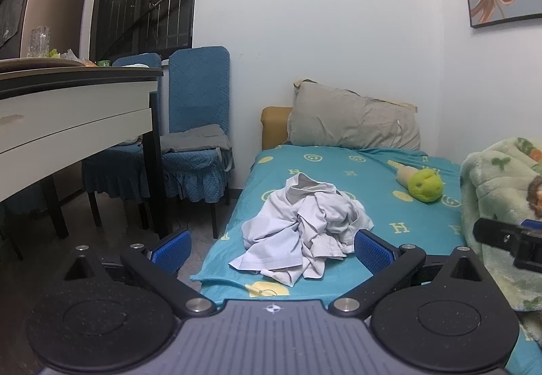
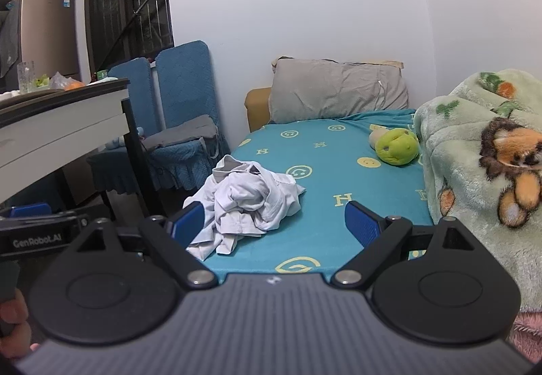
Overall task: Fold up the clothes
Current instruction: 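Move both grippers toward the crumpled white T-shirt on the bed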
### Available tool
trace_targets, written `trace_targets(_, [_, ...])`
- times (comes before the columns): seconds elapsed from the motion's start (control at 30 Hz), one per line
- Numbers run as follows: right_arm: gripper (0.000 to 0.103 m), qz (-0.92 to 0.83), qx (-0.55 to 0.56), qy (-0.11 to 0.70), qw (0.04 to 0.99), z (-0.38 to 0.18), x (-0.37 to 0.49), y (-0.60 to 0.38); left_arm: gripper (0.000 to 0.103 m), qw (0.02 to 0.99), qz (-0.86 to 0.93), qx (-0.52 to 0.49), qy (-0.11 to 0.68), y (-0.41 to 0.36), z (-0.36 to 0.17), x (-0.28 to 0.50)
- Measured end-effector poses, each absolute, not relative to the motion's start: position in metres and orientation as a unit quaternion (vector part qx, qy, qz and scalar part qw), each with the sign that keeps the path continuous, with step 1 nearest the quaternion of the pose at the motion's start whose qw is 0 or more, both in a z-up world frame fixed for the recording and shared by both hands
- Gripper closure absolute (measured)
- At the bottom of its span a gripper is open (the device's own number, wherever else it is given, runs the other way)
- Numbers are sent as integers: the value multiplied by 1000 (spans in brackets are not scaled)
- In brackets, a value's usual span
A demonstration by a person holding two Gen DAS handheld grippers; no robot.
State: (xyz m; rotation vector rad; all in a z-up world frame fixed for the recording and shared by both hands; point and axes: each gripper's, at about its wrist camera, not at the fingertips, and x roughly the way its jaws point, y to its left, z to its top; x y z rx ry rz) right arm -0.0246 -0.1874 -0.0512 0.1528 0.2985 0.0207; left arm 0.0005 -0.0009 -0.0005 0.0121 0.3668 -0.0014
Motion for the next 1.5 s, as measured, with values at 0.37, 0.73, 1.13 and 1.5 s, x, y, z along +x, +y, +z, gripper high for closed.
trace_targets(0.37, [12, -15, 75, 132, 988, -61, -23, -184, 0, 984, 1, 6, 178, 2, -18, 6])
trace_targets(0.73, [12, -18, 88, 142, 986, -60, -26, -184, 0, 983, -10, -1, 181, 3, -16, 7])
trace_targets(1.13, [12, -49, 126, 91, 987, -11, -20, -196, 0, 976, -47, 1, 213, -4, -17, 41])
trace_targets(1.5, [85, -59, 208, 150, 965, -44, 31, -256, 4, 956, -63, -42, 282, 2, -41, 216])
